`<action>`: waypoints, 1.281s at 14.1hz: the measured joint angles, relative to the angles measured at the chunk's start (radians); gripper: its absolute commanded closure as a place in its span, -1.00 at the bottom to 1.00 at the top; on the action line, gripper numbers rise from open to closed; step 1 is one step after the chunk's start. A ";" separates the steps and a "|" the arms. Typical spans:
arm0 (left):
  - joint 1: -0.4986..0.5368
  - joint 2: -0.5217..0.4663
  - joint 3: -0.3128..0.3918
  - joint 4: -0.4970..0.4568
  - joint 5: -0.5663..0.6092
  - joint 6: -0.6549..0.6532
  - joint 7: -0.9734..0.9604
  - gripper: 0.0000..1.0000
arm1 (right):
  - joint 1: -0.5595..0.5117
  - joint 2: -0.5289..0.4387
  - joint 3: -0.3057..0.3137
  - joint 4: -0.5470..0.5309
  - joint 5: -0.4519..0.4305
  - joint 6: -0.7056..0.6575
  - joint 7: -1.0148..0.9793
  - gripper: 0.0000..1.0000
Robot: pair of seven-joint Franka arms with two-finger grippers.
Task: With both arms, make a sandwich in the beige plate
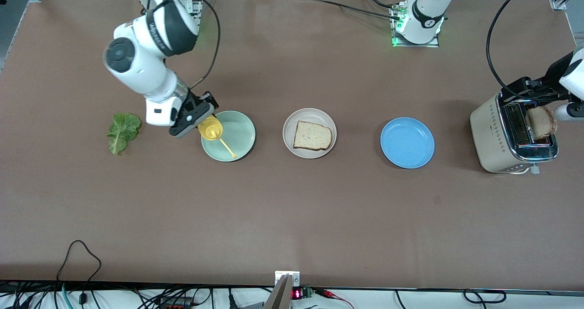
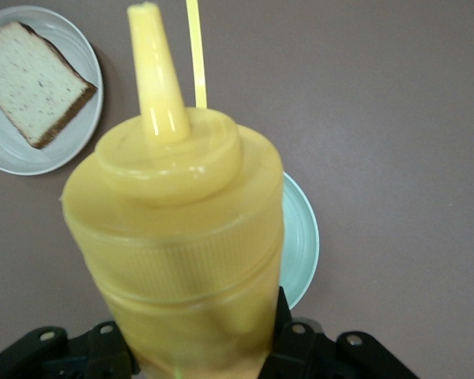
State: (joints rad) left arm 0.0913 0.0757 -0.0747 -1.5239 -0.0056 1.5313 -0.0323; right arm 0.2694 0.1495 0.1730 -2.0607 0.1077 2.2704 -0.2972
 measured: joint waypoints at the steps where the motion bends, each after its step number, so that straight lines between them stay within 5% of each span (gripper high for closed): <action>1: 0.000 0.000 0.000 0.000 0.000 0.000 0.000 -1.00 | 0.022 0.013 0.001 0.005 -0.058 -0.004 0.031 0.58; 6: 0.001 0.000 -0.001 -0.002 0.000 0.000 0.000 -1.00 | 0.135 0.086 0.004 0.028 -0.304 -0.009 0.055 0.58; 18: 0.009 0.000 0.000 -0.008 0.000 0.000 0.000 -1.00 | 0.387 0.242 -0.013 0.225 -0.452 -0.240 0.056 0.57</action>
State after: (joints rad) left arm 0.1005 0.0757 -0.0749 -1.5323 -0.0056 1.5314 -0.0323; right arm 0.6566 0.3918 0.1597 -1.8354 -0.3438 2.0302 -0.2408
